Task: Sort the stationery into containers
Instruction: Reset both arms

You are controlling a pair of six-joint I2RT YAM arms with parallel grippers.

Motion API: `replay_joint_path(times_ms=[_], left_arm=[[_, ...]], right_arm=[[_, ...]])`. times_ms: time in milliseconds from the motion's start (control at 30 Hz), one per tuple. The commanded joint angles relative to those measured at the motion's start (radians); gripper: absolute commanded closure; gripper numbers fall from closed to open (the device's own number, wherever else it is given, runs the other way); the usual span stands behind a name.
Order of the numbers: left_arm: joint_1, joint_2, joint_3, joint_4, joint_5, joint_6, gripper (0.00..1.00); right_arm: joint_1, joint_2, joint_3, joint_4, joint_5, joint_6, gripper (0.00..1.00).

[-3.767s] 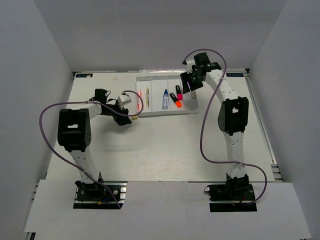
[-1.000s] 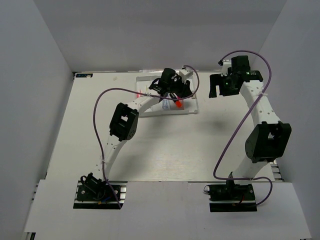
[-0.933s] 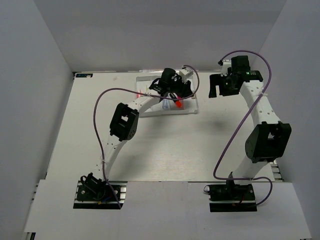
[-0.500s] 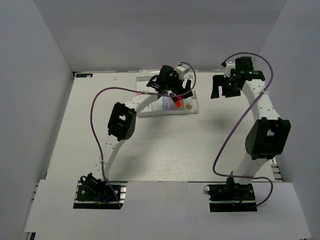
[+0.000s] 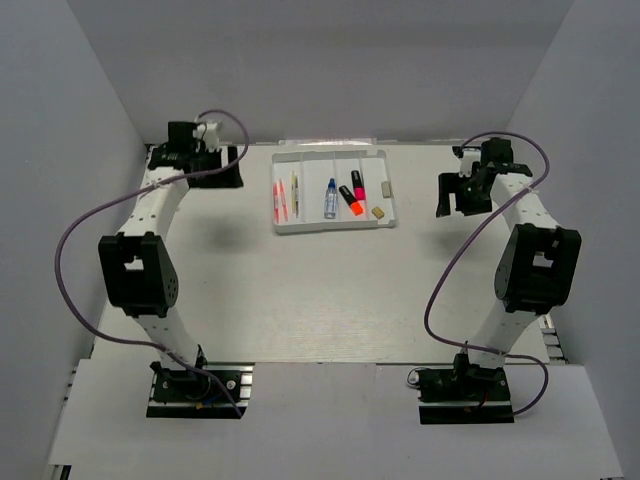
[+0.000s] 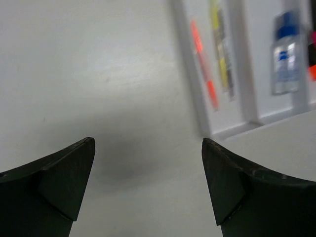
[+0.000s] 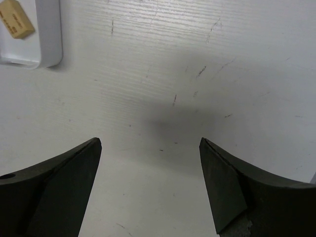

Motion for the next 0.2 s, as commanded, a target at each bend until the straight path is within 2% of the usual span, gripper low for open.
replay_joint_path(times_ms=[0, 167], left_arm=[[-0.005, -0.076, -0.202, -0.015, -0.087, 0.021, 0.02], [0.062, -0.053, -0.299, 0.005, -0.056, -0.079, 0.02]], right_arm=[[-0.011, -0.027, -0.048, 0.086, 0.042, -0.039, 0.14], [-0.014, -0.027, -0.086, 0.112, 0.051, -0.040, 0.14]])
